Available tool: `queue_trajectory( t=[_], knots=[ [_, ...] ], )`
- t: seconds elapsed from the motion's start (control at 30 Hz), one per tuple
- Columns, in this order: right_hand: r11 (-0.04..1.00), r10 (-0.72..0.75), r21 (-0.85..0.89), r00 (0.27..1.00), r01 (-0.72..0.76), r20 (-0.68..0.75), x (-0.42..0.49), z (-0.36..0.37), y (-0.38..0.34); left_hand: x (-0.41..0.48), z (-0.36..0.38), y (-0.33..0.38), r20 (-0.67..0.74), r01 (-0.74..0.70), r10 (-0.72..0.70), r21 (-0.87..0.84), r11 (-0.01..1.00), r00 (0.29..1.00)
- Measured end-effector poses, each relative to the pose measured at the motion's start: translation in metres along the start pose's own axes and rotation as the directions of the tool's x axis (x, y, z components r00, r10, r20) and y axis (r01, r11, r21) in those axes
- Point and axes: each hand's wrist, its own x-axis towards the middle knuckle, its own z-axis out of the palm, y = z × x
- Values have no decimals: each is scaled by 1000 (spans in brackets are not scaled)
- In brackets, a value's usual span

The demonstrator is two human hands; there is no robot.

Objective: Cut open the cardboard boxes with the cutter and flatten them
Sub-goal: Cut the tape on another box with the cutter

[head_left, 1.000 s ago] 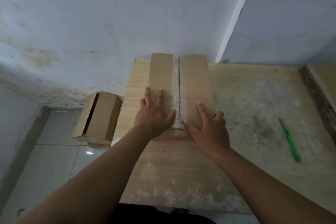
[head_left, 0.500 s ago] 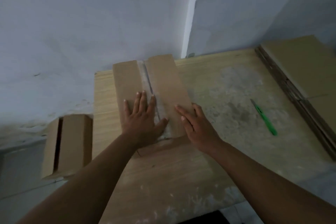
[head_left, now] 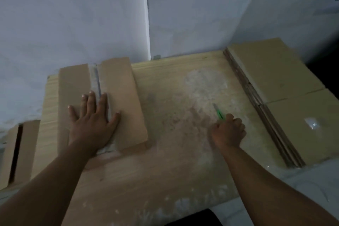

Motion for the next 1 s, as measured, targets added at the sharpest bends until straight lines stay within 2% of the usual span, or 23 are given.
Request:
queue_trajectory(
  t=[0.1,0.23,0.3,0.4,0.47,0.53,0.63,0.7,0.8,0.9,1.0],
  knots=[
    [996,-89,-25,996,89,17,14,10,14,0,0,-1,11,25,-25,-3,1000,1000],
    [992,-118,45,990,115,78,23,12,3,-3,-3,0,9,28,-28,-11,1000,1000],
    [965,-167,227,977,134,131,22,5,-18,-5,-3,2,14,31,-31,-12,999,999],
    [845,-266,511,953,159,143,5,-11,-71,-7,-4,4,17,42,-41,-19,999,999],
    [747,-293,649,948,148,121,-16,-22,-114,-8,-6,5,23,39,-38,-26,999,999],
    [681,-324,727,925,83,197,-44,-33,-158,-9,-7,6,32,31,-30,-22,999,999],
    [630,-427,776,844,20,325,-85,-36,-216,-9,-8,9,32,35,-35,-22,999,999],
    [609,-464,793,816,13,344,-103,-33,-245,-9,-7,9,32,34,-33,-30,999,999],
    [657,-421,752,853,53,307,-116,-27,-264,-7,-9,5,30,12,-9,-86,996,1000],
    [679,-412,719,888,151,203,-126,-22,-264,7,-17,-7,46,-22,31,-195,981,998],
    [706,-430,661,896,253,115,-132,-16,-265,44,-25,-32,42,-83,92,-184,979,995]
  ],
)
